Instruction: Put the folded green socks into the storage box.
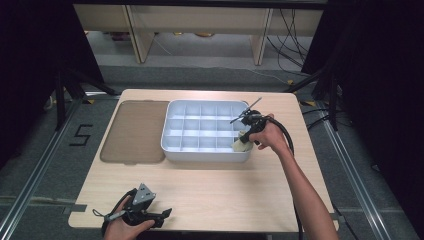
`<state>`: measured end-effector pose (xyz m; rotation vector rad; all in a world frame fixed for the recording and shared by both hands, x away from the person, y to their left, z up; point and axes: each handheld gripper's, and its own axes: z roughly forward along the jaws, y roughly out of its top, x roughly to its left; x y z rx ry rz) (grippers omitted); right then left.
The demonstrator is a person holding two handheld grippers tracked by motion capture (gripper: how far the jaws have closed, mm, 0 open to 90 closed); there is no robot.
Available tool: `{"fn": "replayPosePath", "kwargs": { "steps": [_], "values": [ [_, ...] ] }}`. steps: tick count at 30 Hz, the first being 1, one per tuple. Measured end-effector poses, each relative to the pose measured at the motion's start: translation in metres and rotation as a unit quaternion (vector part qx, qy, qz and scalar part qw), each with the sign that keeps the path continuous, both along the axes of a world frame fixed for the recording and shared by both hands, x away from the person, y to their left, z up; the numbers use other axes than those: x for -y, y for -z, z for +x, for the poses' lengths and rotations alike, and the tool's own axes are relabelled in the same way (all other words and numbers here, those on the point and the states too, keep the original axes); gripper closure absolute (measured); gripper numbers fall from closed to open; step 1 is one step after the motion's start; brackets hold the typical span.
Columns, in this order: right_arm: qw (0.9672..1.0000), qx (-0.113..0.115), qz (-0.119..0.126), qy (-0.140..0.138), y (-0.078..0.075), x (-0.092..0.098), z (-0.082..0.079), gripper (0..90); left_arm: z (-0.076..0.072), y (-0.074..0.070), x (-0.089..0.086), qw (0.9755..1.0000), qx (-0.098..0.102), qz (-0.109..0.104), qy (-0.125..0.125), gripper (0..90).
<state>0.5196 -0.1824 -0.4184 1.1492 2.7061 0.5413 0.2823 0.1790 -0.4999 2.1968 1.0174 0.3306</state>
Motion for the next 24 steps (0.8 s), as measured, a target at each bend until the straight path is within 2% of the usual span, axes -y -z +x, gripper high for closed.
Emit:
{"fn": "replayPosePath", "kwargs": {
  "steps": [1, 2, 5, 7, 18, 20, 23, 24],
  "values": [
    [0.9999, -0.007, -0.005, 0.010, 0.003, -0.001, -0.001, 72.1, 0.000, 0.000, 0.000, 1.0000, 0.000, -0.001, -0.001, 22.5],
    [0.9998, -0.014, -0.008, 0.006, 0.006, -0.003, -0.001, 72.1, 0.000, 0.000, 0.000, 1.0000, -0.001, -0.001, -0.001, 22.5],
    [0.9998, -0.003, -0.014, -0.011, 0.012, -0.004, 0.000, 72.2, 0.001, 0.001, 0.000, 1.0000, 0.000, 0.002, 0.002, 22.5],
    [0.9997, -0.008, -0.019, -0.010, 0.015, -0.006, 0.000, 72.2, 0.000, 0.001, 0.000, 1.0000, 0.001, -0.004, -0.001, 22.5],
    [0.9990, -0.011, -0.034, -0.025, 0.021, -0.010, 0.001, 71.4, 0.000, 0.001, 0.000, 1.0000, -0.001, 0.000, -0.001, 22.5],
    [0.9993, -0.014, -0.032, -0.014, 0.020, -0.010, 0.000, 68.3, 0.000, 0.000, 0.000, 1.0000, -0.001, 0.004, 0.002, 22.5],
    [0.9997, -0.015, -0.013, -0.012, 0.017, -0.009, 0.000, 58.8, 0.000, 0.001, 0.000, 1.0000, -0.001, 0.000, -0.001, 22.5],
    [0.9997, -0.021, -0.011, 0.006, 0.013, -0.010, -0.002, 54.4, 0.000, 0.001, 0.000, 1.0000, -0.001, -0.002, -0.003, 22.5]
  ]
}}
